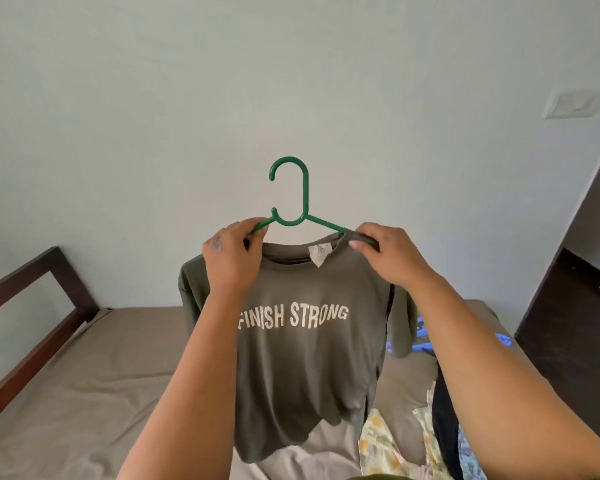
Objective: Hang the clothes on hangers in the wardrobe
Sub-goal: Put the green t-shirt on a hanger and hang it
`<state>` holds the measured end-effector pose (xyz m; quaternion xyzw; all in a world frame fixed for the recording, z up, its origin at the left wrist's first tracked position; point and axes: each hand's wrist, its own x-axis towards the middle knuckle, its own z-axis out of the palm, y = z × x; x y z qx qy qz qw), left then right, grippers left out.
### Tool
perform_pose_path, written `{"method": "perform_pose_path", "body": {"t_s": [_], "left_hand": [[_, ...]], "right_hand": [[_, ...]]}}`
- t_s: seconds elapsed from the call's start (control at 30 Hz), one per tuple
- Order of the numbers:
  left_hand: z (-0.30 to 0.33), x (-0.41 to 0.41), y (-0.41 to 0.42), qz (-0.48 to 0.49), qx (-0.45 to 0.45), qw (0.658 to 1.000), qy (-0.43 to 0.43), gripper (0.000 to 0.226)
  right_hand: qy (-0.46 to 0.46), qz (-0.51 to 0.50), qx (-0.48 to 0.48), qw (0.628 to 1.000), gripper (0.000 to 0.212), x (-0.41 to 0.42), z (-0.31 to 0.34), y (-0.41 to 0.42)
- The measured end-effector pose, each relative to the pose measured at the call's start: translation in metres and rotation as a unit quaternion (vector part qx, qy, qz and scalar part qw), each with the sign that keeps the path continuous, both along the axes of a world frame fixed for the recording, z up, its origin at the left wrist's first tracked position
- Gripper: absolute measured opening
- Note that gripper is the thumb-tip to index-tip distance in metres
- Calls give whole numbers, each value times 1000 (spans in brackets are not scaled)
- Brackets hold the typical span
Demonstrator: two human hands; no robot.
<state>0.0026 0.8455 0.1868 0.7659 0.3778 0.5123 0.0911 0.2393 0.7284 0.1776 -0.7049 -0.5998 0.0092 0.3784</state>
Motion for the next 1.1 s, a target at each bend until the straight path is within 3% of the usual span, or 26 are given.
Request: {"method": "perform_pose_path", "body": {"t_s": [0.1, 0.2, 0.4, 0.6, 0.87, 1.1], "left_hand": [[0, -2, 0, -44, -12, 998, 44, 31], [3, -3, 5, -51, 3, 985, 164, 55], [-1, 47, -18, -195, -49, 952, 230, 14], [10, 95, -84, -341, -59, 895, 282, 17], [38, 122, -209, -484, -2, 834, 266, 12], [48, 87, -373, -571, 58, 772, 273, 9]], "right_hand": [[-3, -59, 70, 996, 12, 4, -13, -14], [-15, -122, 95, 988, 14, 13, -24, -39], [-24, -225, 89, 970, 12, 23, -41, -138], [-56, -326, -15, 944, 23, 7, -54, -261], [-51, -446, -2, 894, 18, -53, -31, -409], [-34, -555, -13, 831, 17, -161, -32, -574]]}}
